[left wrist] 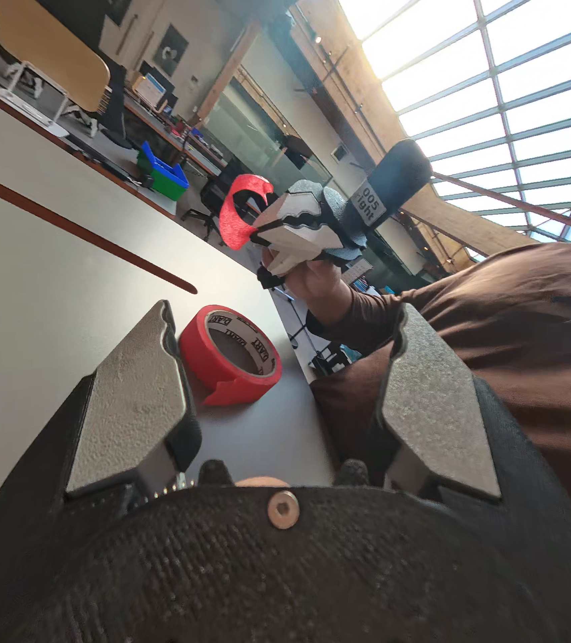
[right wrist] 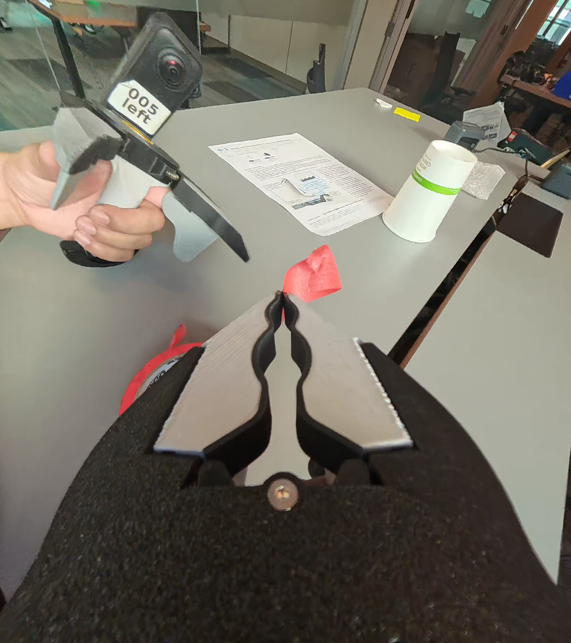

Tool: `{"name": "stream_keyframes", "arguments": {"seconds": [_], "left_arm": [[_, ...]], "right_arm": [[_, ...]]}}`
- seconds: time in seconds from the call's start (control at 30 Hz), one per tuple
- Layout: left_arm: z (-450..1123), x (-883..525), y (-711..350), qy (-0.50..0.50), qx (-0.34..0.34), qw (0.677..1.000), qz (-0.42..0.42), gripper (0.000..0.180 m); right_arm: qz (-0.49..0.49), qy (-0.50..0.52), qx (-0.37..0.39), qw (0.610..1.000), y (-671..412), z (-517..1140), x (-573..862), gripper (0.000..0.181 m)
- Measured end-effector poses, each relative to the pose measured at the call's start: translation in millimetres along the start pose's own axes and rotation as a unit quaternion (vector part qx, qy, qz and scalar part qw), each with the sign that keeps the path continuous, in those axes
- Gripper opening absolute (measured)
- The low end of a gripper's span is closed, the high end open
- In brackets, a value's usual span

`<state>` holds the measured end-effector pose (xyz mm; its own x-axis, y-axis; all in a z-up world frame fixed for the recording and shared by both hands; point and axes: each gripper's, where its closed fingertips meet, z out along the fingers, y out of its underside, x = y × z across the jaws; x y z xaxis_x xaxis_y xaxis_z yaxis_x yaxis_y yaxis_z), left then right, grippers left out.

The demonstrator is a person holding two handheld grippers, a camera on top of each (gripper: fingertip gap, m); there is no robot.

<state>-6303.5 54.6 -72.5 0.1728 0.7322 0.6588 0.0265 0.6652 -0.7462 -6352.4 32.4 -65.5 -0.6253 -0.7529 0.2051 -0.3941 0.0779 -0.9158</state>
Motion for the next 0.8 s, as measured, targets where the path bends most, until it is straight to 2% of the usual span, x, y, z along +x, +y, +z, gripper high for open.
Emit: {"name": "stream_keyframes", "arguments": {"seconds": [0.13,0.23,0.33,0.53,0.8], "left_arm": [[18.2,10.2,20.8,0.018,-0.053,0.998,0.011,0.123],[27.7,15.7,23.1,0.046,-0.046,0.998,-0.014,0.123],[30.8,9.3,22.8,0.022,-0.043,0.999,-0.011,0.123],[18.3,12.3,-2.7,0.038,0.030,0.998,-0.040,0.123],[21.6,6.8,4.4,0.036,0.015,0.998,-0.053,0.120]], "right_arm": [[-0.157,-0.005,-0.014,0.987,-11.8,11.0,-28.3,0.000],[-0.273,0.004,-0.068,0.960,-5.7,26.0,-41.9,0.000],[-0.264,0.008,-0.096,0.960,-2.1,34.5,-46.4,0.000],[-0.162,0.052,-0.118,0.978,6.9,38.4,-42.4,0.000],[-0.147,0.069,-0.123,0.979,11.4,41.1,-41.4,0.000]]}}
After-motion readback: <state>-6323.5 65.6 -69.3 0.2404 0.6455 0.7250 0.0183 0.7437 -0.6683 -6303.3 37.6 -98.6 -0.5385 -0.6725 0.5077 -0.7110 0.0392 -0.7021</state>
